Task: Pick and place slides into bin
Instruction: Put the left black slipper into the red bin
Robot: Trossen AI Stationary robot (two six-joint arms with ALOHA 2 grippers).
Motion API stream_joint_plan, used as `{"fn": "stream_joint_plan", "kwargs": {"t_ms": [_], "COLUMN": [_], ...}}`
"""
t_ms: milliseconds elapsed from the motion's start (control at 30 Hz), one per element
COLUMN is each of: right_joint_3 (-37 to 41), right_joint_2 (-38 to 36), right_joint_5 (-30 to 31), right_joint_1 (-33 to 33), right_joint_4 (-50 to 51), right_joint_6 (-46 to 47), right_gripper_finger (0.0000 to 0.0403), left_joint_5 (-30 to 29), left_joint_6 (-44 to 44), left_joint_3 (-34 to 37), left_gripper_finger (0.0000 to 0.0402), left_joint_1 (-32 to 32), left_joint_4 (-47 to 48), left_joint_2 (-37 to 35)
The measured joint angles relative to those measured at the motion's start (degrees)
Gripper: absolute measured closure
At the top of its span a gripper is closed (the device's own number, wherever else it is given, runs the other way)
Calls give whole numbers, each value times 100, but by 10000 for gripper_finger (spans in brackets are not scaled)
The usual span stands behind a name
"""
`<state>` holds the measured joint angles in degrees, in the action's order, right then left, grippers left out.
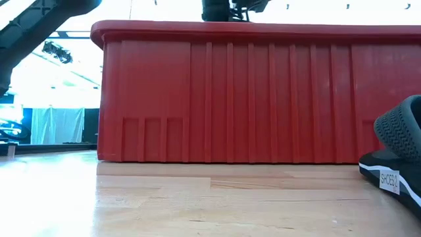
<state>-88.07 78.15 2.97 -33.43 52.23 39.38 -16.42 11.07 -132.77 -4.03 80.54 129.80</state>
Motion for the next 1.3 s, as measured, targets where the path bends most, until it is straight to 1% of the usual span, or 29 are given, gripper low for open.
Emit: {"fn": "stream_joint_plan", "kwargs": {"t_ms": [100, 300, 433, 767, 967, 1300], "right_joint_3": [0, 0, 0, 0, 0, 0], "right_joint_2": [0, 0, 0, 0, 0, 0], "right_joint_5": [1, 1, 1, 3, 3, 1], "right_joint_1": [0, 0, 0, 0, 0, 0], "right_joint_4": [0, -4, -9, -28, -54, -52], "right_joint_6": [3, 113, 151, 160, 162, 162], "right_gripper_finger": [270, 270, 270, 270, 270, 270], "left_joint_5": [389, 779, 894, 923, 914, 978], "left_joint_6": [11, 5, 51, 157, 7, -10], "left_joint_3": [2, 18, 20, 20, 15, 12], "left_gripper_finger": [400, 400, 400, 400, 400, 385], "left_joint_1": [13, 30, 35, -177, -269, -251], "left_joint_4": [-60, 7, -86, 231, 209, 297], "left_joint_2": [53, 316, 382, 398, 396, 762]}}
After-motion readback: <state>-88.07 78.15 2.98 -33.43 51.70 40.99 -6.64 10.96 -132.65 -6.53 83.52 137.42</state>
